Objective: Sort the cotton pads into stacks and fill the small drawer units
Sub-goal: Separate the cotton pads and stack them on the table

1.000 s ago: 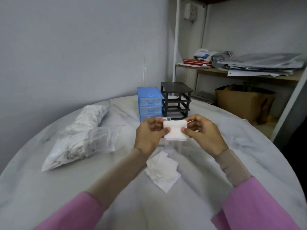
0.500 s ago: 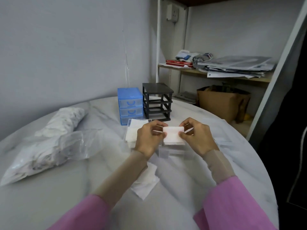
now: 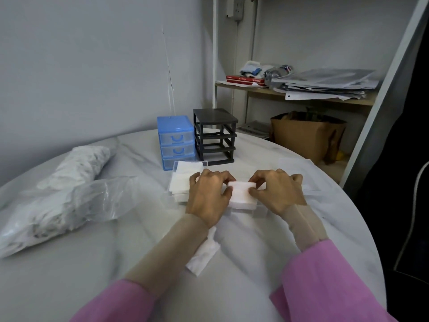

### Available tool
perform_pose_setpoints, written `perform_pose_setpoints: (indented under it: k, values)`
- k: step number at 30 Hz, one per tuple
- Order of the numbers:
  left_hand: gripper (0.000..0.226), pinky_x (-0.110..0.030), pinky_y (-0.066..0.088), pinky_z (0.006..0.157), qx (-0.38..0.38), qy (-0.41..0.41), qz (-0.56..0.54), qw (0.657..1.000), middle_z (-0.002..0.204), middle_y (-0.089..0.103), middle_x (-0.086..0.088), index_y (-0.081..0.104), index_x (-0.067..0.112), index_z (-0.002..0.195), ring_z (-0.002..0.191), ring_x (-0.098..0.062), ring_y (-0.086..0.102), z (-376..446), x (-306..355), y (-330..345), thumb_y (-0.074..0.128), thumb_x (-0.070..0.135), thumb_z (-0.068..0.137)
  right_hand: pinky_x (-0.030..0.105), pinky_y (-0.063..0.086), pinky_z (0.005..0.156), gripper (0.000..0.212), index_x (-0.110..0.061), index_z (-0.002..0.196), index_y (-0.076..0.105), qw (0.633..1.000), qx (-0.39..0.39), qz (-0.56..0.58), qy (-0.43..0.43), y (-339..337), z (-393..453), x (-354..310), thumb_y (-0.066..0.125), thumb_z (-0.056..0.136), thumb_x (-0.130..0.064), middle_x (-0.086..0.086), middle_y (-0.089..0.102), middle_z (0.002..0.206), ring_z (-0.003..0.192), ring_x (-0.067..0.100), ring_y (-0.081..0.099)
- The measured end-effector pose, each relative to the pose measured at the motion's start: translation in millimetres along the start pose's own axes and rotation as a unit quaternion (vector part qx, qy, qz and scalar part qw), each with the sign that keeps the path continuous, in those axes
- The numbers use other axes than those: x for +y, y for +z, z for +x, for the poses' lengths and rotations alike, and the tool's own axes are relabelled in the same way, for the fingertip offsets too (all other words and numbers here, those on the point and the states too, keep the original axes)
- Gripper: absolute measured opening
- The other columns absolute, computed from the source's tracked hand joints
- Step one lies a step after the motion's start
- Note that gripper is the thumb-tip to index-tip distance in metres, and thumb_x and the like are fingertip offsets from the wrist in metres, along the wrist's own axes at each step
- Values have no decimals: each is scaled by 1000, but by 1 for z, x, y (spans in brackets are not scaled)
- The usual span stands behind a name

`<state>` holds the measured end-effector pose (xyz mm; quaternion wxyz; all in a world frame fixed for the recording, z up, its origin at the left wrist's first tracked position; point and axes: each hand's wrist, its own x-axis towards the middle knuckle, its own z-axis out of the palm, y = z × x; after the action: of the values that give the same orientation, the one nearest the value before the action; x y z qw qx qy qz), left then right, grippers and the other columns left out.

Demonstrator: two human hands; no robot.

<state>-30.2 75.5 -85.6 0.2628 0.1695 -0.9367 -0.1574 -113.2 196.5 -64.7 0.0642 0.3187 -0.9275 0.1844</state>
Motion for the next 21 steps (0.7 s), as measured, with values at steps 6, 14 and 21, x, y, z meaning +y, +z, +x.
perform_pose_setpoints:
  k: [6,14,21]
  values:
    - [35,-32,26,104,-38,-7,-18,999,122,60,5,52,24,128,117,-17,46,1,-3,3,53,24,92,37,27,98,31,-25,120,55,1000,-2,-13,-27,2,-1,-4,60,90,-25,-3,57,122,117,17,45]
    - [25,-30,34,101,-50,55,-22,997,121,61,1,64,21,115,117,-16,45,5,-5,-6,59,20,90,24,42,86,21,-16,109,62,994,16,53,-90,3,-3,-8,60,88,-13,1,60,114,103,15,54]
    - [24,-31,30,102,-82,49,36,995,117,62,1,65,28,114,120,-15,42,6,-6,-6,54,25,92,26,41,89,21,-17,109,65,995,-56,29,-82,7,-1,-5,57,90,-14,2,61,116,105,19,56]
